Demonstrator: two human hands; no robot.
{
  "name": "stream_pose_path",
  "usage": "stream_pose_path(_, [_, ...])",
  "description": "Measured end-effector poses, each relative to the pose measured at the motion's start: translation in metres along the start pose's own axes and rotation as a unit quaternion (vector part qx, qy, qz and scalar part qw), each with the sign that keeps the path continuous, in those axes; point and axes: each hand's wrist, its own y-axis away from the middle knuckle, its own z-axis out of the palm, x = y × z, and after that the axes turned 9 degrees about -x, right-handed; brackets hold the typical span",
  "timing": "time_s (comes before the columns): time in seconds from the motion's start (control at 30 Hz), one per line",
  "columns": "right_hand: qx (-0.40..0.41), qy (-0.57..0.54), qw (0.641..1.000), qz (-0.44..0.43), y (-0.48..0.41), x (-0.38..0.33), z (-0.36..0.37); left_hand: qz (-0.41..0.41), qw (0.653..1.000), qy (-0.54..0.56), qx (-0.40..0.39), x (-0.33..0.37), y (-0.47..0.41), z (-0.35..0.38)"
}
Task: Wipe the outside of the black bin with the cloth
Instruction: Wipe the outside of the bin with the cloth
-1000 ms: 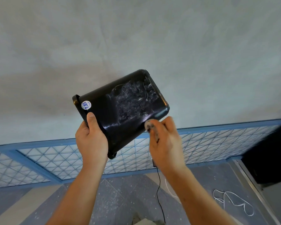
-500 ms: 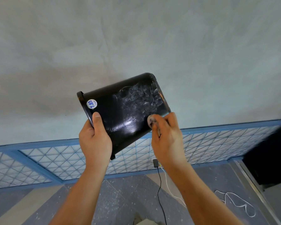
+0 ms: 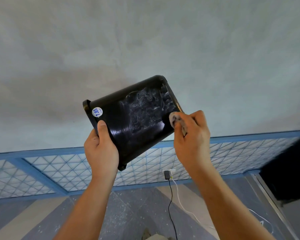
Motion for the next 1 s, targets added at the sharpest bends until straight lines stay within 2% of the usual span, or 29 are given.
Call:
stream_pose_path(0.2, [-0.048, 0.022, 0.999, -0.004, 0.011, 0.001, 0.017, 0.010, 1.000, -0.007, -0.003, 0.001, 0.002, 0.001])
stream_pose_path(0.37, [-0.117, -0.010, 0.988, -0.097, 0.041, -0.035, 0.046, 0.028, 0.999, -0.046, 0.008, -0.001, 0.005, 0.007])
stream_pose_path(0.5, [-0.159, -0.017, 0.980, -0.115, 0.049, -0.051, 0.054, 0.014, 1.000, -0.013, -0.001, -0.004, 0.006, 0.010])
stream_pose_path(0.63, [-0.127, -0.036, 0.985, -0.113, 0.045, -0.038, 0.040, 0.033, 0.999, -0.027, 0.003, -0.001, 0.008, 0.008])
stream_pose_path(0.77, [-0.064, -0.016, 0.996, -0.063, 0.036, -0.011, 0.032, 0.026, 1.000, -0.007, 0.002, 0.002, 0.005, 0.002])
stream_pose_path(1.0, [-0.128, -0.031, 0.982, -0.134, 0.041, -0.049, 0.050, 0.068, 0.995, -0.076, 0.007, 0.002, 0.016, 0.014])
